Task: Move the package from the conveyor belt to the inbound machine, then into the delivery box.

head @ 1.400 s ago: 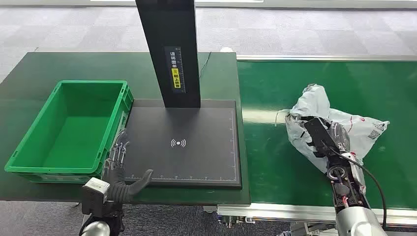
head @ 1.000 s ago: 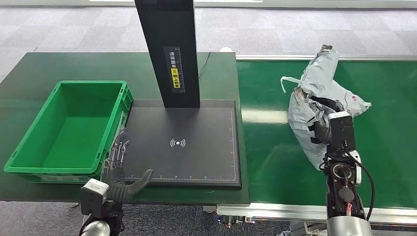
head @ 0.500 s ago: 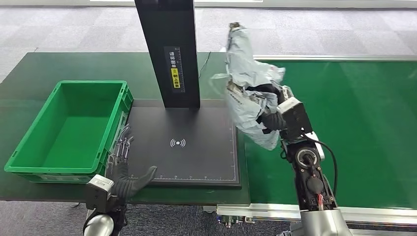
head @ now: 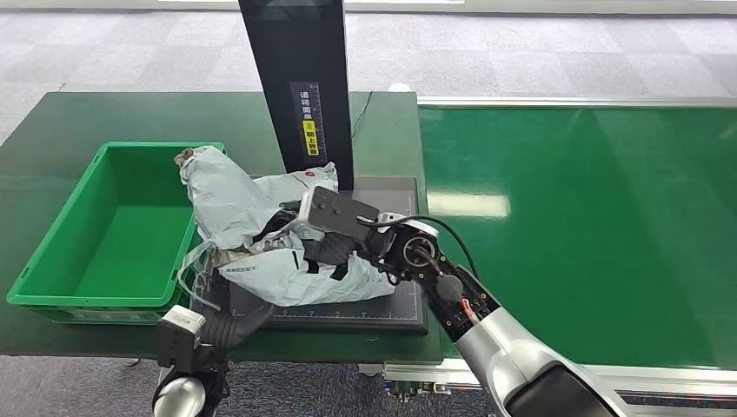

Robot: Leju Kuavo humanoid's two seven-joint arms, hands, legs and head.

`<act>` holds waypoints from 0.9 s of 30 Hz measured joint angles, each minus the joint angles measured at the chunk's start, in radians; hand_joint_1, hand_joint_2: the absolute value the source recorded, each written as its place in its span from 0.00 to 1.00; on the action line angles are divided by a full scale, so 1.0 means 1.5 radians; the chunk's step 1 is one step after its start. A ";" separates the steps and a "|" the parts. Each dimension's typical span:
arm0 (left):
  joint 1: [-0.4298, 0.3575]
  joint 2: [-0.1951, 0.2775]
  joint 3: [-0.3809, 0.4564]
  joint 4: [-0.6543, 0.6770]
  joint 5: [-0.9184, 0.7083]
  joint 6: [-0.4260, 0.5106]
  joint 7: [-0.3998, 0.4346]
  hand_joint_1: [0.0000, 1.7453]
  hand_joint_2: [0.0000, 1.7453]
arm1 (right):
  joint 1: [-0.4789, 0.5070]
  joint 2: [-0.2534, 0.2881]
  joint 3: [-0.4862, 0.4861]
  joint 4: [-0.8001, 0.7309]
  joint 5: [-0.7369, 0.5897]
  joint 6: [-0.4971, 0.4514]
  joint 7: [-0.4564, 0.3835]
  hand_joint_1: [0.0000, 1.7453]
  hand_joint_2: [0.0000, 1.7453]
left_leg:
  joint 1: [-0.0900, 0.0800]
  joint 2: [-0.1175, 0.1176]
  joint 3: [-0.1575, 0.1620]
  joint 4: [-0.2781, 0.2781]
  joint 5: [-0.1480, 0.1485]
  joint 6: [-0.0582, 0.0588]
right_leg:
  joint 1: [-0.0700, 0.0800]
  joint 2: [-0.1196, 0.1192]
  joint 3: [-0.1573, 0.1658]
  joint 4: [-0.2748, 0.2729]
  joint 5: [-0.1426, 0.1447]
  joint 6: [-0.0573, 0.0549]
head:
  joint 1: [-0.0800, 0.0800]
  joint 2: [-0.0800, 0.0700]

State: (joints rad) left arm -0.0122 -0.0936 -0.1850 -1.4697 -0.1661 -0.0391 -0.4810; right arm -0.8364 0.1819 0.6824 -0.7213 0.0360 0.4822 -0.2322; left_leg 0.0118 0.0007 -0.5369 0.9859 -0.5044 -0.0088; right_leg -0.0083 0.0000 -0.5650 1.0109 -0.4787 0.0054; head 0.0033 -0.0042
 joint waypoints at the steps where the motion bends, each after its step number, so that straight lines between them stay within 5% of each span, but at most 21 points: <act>1: 0.000 0.001 0.000 0.000 0.001 0.002 0.003 0.00 1.00 | -0.007 0.005 0.013 0.013 -0.001 -0.003 0.013 1.00 1.00 | 0.000 0.000 0.000 0.000 0.000 0.000 | 0.000 0.000 0.000 0.000 0.000 0.000 | 0.000 0.000; 10: 0.008 0.008 -0.001 0.000 0.007 0.008 0.019 0.00 1.00 | -0.046 0.019 0.082 0.081 0.010 -0.023 0.074 1.00 1.00 | 0.000 0.000 0.000 0.000 0.000 0.000 | 0.000 0.000 0.000 0.000 0.000 0.000 | 0.000 0.000; 16: 0.011 0.011 -0.003 -0.006 0.009 0.016 0.033 0.00 1.00 | -0.065 0.019 0.159 0.119 0.128 -0.178 0.109 1.00 1.00 | 0.000 0.000 0.000 0.000 0.000 0.000 | 0.000 0.000 0.000 0.000 0.000 0.000 | 0.000 0.000; 27: 0.014 0.010 -0.011 -0.019 0.007 0.016 0.038 0.00 1.00 | -0.076 -0.005 0.250 0.150 0.279 -0.331 0.175 1.00 1.00 | 0.000 0.000 0.001 0.000 0.000 0.000 | 0.000 0.000 0.001 0.000 0.000 0.000 | 0.000 0.000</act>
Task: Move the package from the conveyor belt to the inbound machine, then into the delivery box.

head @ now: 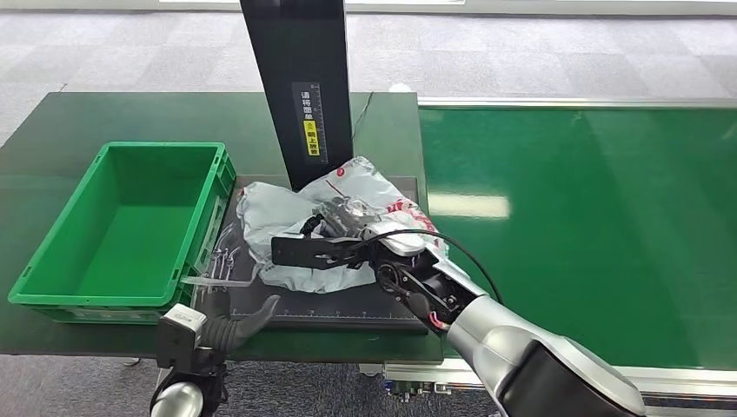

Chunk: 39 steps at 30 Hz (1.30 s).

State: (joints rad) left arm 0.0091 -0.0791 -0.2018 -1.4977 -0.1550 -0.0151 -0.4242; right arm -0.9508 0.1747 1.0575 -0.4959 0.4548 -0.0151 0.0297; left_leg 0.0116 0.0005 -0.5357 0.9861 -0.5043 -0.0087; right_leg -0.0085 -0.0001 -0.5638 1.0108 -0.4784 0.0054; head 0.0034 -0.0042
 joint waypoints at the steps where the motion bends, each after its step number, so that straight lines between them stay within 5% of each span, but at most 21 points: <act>1: 0.000 0.000 -0.001 -0.001 0.000 0.000 0.000 0.00 1.00 | 0.000 -0.002 0.005 0.002 0.004 -0.002 0.002 1.00 1.00 | 0.000 0.000 0.000 0.000 0.000 0.000 | 0.000 0.000 0.000 0.000 0.000 0.000 | 0.000 0.000; 8: -0.001 0.000 -0.003 -0.002 -0.004 0.003 0.002 0.00 1.00 | -0.003 -0.008 0.023 0.013 0.009 -0.001 0.007 1.00 1.00 | 0.000 0.000 0.000 0.000 0.000 0.000 | 0.000 0.000 0.000 0.000 0.000 0.000 | 0.000 0.000; 10: -0.002 0.000 -0.001 -0.005 -0.014 0.029 0.002 0.00 1.00 | -0.003 -0.008 0.025 0.016 0.009 0.006 0.007 0.79 1.00 | 0.000 0.000 0.000 0.000 0.000 0.000 | 0.000 0.000 0.000 0.000 0.000 0.000 | 0.000 0.000; 13: 0.005 -0.001 0.023 -0.024 -0.044 0.137 -0.010 0.00 1.00 | -0.002 -0.009 0.025 0.021 0.006 0.019 -0.001 0.15 1.00 | 0.000 0.000 0.000 0.000 0.000 0.000 | 0.000 0.000 0.000 0.000 0.000 0.000 | 0.000 0.000; 15: 0.016 -0.004 0.052 -0.049 -0.062 0.224 -0.028 0.00 1.00 | 0.003 -0.011 0.020 0.025 -0.001 0.024 -0.019 0.00 1.00 | 0.000 0.000 0.000 0.000 0.000 0.000 | 0.000 0.000 0.000 0.000 0.000 0.000 | 0.000 0.000; 19: 0.029 -0.014 0.092 -0.097 -0.081 0.311 -0.054 0.00 1.00 | 0.031 -0.014 -0.018 0.022 -0.070 0.000 -0.126 0.00 1.00 | 0.000 0.000 0.000 0.000 0.000 0.000 | 0.000 0.000 0.000 0.000 0.000 0.000 | 0.000 0.000; 23: 0.025 -0.018 0.098 -0.112 -0.085 0.318 -0.053 0.00 1.00 | 0.089 -0.024 -0.115 -0.053 -0.196 -0.022 -0.326 0.00 1.00 | 0.000 0.000 0.000 0.000 0.000 0.000 | 0.000 0.000 0.000 0.000 0.000 0.000 | 0.000 0.000; 26: 0.020 -0.018 0.097 -0.111 -0.084 0.313 -0.052 0.00 1.00 | 0.146 -0.038 -0.186 -0.153 -0.246 -0.023 -0.401 0.00 1.00 | 0.000 0.000 0.000 0.000 0.000 0.000 | 0.000 0.000 0.000 0.000 0.000 0.000 | 0.000 0.000; 39: 0.033 -0.009 0.069 -0.107 -0.123 0.256 -0.010 0.00 1.00 | 0.348 -0.063 -0.401 -0.527 -0.368 -0.155 -0.469 0.00 1.00 | 0.000 0.000 0.000 0.000 -0.001 0.000 | 0.000 0.000 -0.001 0.000 0.000 0.000 | 0.000 0.000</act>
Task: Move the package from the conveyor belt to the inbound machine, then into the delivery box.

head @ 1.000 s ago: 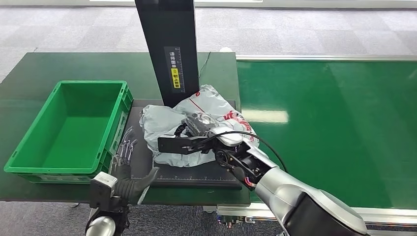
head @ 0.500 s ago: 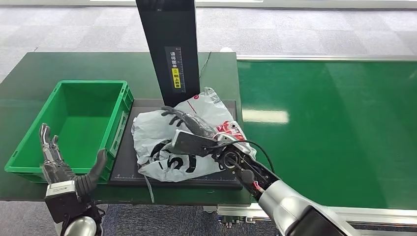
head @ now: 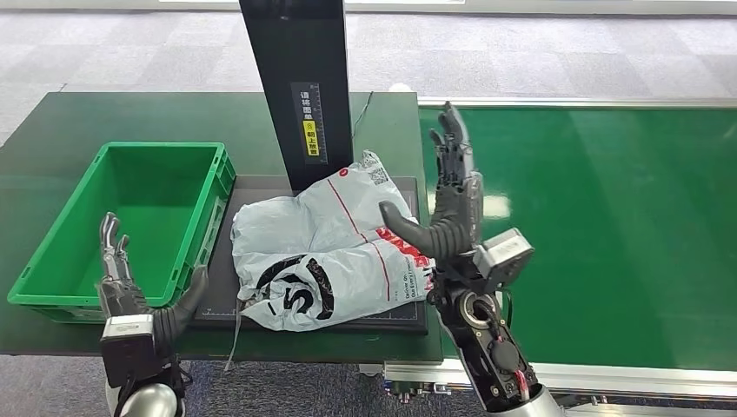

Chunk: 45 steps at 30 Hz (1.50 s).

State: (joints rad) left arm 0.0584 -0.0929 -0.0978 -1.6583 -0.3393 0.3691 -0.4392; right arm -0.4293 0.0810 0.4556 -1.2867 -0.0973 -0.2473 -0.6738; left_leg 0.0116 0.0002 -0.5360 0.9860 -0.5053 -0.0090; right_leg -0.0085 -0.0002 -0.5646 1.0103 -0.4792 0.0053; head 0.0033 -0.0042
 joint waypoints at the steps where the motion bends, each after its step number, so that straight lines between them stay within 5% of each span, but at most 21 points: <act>1: 0.006 0.000 -0.005 0.000 -0.009 -0.007 0.004 0.00 1.00 | 0.019 -0.001 -0.013 -0.022 -0.012 -0.006 -0.002 0.00 1.00 | 0.000 0.000 0.000 0.000 0.000 0.000 | 0.000 0.000 0.000 0.000 0.000 0.000 | 0.000 0.000; 10: 0.013 0.000 -0.096 0.030 -0.116 -0.090 0.064 0.00 1.00 | 0.144 0.006 -0.141 -0.108 -0.128 0.022 0.048 0.00 1.00 | 0.000 0.000 0.000 0.000 -0.001 0.000 | 0.000 0.000 -0.001 0.000 0.000 0.000 | 0.000 0.000; 21: -0.102 -0.017 -0.232 0.218 -0.164 -0.166 0.096 0.00 1.00 | 0.174 0.037 -0.219 -0.088 -0.123 0.100 0.102 0.00 1.00 | 0.000 0.000 0.000 0.000 0.000 0.000 | 0.000 0.000 -0.001 0.000 0.000 0.000 | 0.000 0.000; 33: -0.333 -0.044 -0.264 0.569 -0.196 -0.171 0.107 0.00 1.00 | 0.181 0.059 -0.228 -0.069 -0.127 0.160 0.138 0.00 1.00 | 0.000 0.000 0.000 0.000 0.000 0.001 | 0.000 0.000 0.001 0.000 0.001 0.000 | 0.000 0.000; 45: -0.393 -0.061 -0.277 0.689 -0.202 -0.165 0.111 0.00 1.00 | 0.181 0.063 -0.229 -0.064 -0.131 0.169 0.142 0.00 1.00 | 0.000 0.000 0.001 0.000 0.000 0.001 | 0.000 0.000 0.001 0.000 0.001 0.000 | 0.000 0.000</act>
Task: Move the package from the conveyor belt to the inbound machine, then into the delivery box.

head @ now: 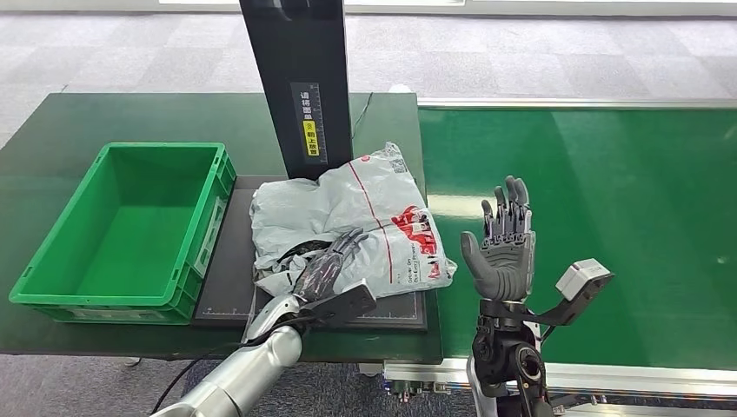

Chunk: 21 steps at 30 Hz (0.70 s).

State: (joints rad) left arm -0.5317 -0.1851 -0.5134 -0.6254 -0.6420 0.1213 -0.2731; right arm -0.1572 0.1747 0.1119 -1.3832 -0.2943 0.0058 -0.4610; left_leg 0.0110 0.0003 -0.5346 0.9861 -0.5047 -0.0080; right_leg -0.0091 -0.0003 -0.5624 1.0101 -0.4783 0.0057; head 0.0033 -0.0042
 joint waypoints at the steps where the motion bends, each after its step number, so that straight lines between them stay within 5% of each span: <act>1: -0.004 -0.002 -0.002 0.008 -0.003 0.001 0.004 0.00 1.00 | 0.000 0.000 0.000 0.000 -0.002 0.004 0.002 0.00 1.00 | 0.000 0.000 0.000 0.000 0.000 0.000 | 0.000 0.000 0.000 0.000 0.000 0.000 | 0.000 0.000; 4: -0.021 -0.010 -0.008 0.042 -0.011 0.006 0.016 0.00 1.00 | 0.000 0.001 0.000 0.001 -0.008 0.016 0.008 0.00 1.00 | 0.000 0.000 0.001 0.000 0.000 0.000 | 0.000 0.000 0.001 0.000 0.000 0.000 | 0.000 0.000; 8: -0.038 -0.017 -0.013 0.076 -0.012 0.012 0.019 0.99 1.00 | 0.002 0.001 0.000 -0.001 -0.009 0.023 0.010 0.00 1.00 | 0.000 0.000 0.002 0.000 0.000 0.000 | 0.000 0.000 0.003 0.000 0.000 0.000 | 0.000 0.000; 21: -0.057 -0.024 -0.009 0.088 0.044 0.031 -0.046 1.00 1.00 | 0.012 -0.002 -0.005 -0.007 -0.016 0.024 0.018 0.00 1.00 | 0.000 0.000 0.003 0.000 0.000 0.000 | 0.000 -0.001 0.003 0.000 0.000 0.000 | 0.000 0.000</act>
State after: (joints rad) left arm -0.6175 -0.2214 -0.5265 -0.4940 -0.5763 0.1685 -0.3419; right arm -0.1391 0.1720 0.1043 -1.3935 -0.3176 0.0420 -0.4345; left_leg 0.0108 -0.0002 -0.5302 0.9861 -0.5044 -0.0077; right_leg -0.0093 -0.0011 -0.5576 1.0100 -0.4782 0.0059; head 0.0032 -0.0042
